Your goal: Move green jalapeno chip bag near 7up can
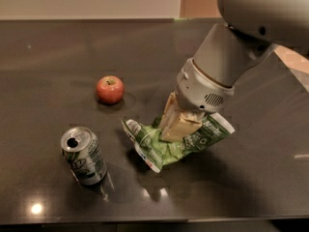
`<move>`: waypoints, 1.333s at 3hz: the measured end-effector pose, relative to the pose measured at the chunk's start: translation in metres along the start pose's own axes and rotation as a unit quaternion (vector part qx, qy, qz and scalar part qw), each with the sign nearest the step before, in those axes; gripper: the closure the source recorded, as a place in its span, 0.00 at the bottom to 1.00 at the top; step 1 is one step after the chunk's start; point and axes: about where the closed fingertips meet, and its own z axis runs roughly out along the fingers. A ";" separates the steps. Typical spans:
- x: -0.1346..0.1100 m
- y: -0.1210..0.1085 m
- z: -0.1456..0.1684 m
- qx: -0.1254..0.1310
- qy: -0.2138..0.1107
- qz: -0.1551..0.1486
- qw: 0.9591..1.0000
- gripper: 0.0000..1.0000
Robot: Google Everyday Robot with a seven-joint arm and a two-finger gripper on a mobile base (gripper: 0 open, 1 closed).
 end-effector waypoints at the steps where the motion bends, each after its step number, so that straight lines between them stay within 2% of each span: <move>1: -0.013 0.009 0.009 -0.007 -0.006 -0.015 1.000 0.84; 3: -0.028 0.017 0.018 -0.018 -0.030 -0.022 0.999 0.37; 4: -0.030 0.017 0.017 -0.016 -0.028 -0.024 0.999 0.13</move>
Offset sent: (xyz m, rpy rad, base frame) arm -0.0260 0.0338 -0.0053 0.0433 0.0218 0.0728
